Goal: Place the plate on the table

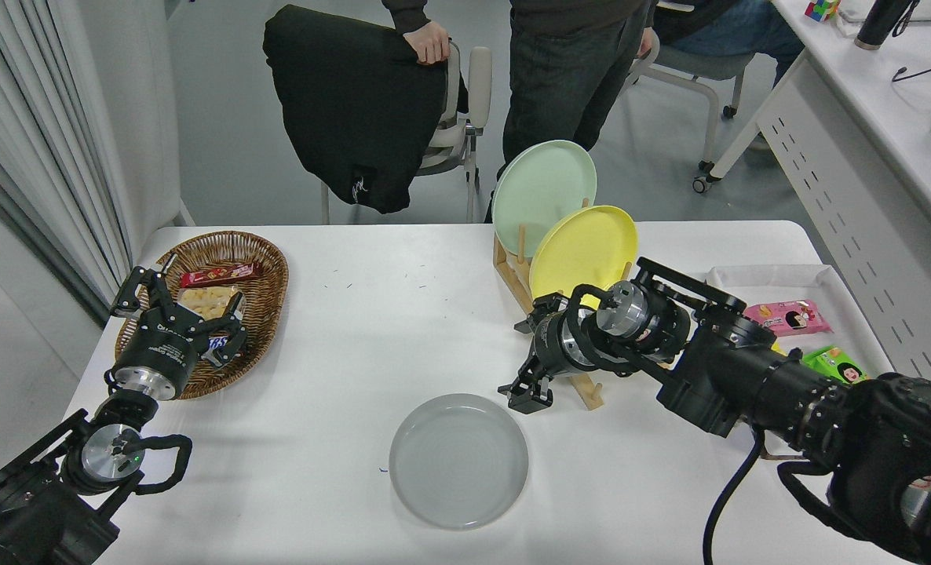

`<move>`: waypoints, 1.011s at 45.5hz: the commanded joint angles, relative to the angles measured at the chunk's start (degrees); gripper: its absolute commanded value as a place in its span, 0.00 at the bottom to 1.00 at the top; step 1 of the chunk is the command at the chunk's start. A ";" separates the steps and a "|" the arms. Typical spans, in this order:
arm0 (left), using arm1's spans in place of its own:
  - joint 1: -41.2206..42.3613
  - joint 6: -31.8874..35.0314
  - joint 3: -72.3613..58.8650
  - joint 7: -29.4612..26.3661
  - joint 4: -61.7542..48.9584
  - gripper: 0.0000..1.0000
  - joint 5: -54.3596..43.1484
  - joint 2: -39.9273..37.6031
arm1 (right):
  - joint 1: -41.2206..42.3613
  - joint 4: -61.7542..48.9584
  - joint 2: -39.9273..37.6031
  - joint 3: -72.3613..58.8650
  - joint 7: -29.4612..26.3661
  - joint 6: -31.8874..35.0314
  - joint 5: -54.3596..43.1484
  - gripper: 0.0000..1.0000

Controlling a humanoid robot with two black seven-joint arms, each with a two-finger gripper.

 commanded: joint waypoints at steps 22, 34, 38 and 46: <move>0.00 -0.01 0.00 0.00 -0.04 0.98 0.00 0.00 | 10.12 -0.35 0.00 -12.37 0.08 19.45 -11.33 0.99; 0.00 -0.01 0.00 0.00 -0.03 0.98 0.00 0.00 | 12.59 0.09 0.00 -9.47 0.26 24.20 -22.76 0.99; 0.00 -0.01 0.00 0.00 -0.04 0.98 0.00 0.00 | 13.56 0.36 0.00 -8.94 0.26 24.81 -22.85 0.99; 0.00 0.08 0.00 0.00 -0.04 0.98 0.00 0.00 | 15.23 0.36 -3.16 -7.62 1.75 30.43 -22.94 0.99</move>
